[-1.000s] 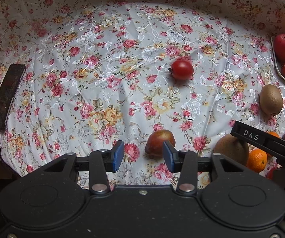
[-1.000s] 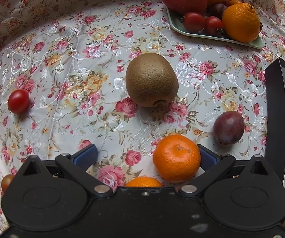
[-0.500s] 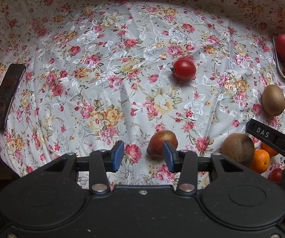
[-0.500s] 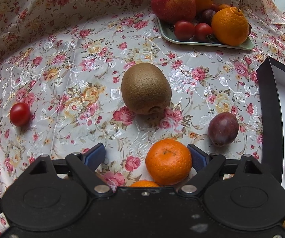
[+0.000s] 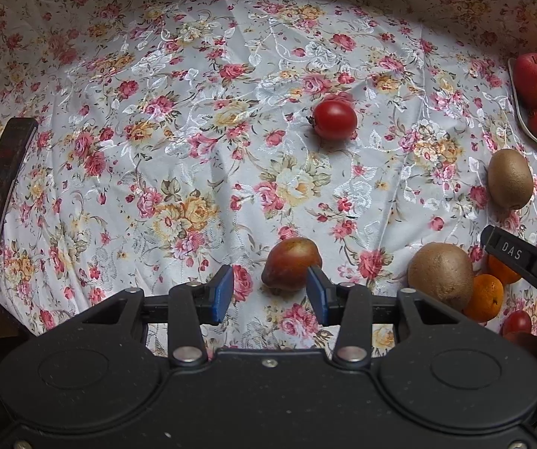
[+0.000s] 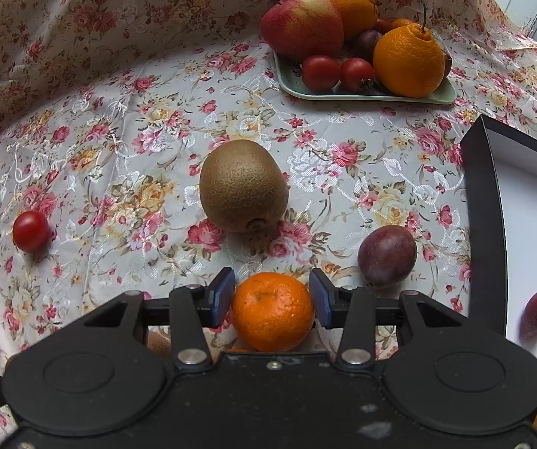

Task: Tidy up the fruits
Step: 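Position the left tool around the brown plum while the right tool approaches another mandarin, then close the left tool on the brown plum while the right tool grasps the mandarin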

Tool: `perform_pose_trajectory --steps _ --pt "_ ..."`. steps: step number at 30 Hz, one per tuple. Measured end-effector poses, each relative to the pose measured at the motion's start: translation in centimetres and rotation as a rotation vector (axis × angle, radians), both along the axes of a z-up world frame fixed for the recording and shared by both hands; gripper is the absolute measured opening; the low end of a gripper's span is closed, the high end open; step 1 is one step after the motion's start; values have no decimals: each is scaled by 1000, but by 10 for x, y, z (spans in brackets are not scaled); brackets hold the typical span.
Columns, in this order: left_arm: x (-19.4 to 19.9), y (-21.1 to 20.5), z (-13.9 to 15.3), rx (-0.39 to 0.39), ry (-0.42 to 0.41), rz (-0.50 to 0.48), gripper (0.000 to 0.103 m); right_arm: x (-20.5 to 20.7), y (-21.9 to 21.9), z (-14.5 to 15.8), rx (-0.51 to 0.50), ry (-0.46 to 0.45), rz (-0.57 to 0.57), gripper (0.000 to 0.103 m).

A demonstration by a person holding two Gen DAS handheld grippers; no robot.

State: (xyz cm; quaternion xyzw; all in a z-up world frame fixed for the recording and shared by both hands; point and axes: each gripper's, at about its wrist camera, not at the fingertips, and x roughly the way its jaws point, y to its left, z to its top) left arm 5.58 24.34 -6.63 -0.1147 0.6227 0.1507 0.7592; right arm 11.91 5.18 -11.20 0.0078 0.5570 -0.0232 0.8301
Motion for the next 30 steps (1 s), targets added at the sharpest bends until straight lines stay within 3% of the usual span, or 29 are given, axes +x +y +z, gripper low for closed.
perform_pose_trajectory --steps 8,12,15,20,30 --pt "2 -5 -3 -55 -17 -16 52 -4 0 1 -10 20 16 48" --pt "5 -4 -9 -84 -16 4 52 -1 -6 3 29 54 -19 45" --pt "9 -6 -14 -70 -23 8 52 2 -11 6 61 69 -72 44" --pt "17 -13 -23 21 -8 -14 55 4 -13 15 71 55 -105 44" --pt "18 -12 -39 30 26 -9 56 -3 -10 45 104 24 -114 44"
